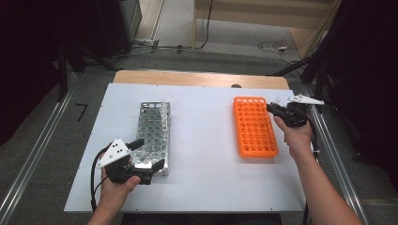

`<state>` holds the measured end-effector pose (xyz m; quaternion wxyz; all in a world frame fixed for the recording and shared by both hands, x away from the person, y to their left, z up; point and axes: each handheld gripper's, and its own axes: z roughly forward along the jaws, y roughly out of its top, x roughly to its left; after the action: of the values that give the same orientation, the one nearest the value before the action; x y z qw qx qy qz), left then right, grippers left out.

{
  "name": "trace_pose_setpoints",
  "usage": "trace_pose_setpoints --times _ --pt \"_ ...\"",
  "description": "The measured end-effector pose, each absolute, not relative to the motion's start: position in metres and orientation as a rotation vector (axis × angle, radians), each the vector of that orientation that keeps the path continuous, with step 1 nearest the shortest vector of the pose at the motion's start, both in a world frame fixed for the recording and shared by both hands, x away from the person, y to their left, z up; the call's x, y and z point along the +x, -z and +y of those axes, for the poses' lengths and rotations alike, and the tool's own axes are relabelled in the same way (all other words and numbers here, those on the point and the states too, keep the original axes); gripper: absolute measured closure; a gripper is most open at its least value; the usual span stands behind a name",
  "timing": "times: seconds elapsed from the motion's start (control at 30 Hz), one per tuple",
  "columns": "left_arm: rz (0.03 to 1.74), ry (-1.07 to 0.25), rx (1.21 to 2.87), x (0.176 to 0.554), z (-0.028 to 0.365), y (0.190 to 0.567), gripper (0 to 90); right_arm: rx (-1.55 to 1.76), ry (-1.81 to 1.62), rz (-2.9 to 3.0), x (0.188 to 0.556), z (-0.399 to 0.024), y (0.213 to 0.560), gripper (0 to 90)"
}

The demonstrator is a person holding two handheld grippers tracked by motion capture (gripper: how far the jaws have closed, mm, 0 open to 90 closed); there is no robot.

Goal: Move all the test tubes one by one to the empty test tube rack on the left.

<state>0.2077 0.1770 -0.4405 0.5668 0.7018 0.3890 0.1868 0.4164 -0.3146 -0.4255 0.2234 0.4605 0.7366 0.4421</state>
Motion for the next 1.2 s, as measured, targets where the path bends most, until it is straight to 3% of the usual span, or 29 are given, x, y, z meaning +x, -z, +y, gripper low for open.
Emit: trace_pose_setpoints --times 1.2 --pt "0.858 -0.438 1.671 0.203 0.164 0.435 0.0 1.015 -1.388 2.172 0.316 -0.266 0.416 73.8"
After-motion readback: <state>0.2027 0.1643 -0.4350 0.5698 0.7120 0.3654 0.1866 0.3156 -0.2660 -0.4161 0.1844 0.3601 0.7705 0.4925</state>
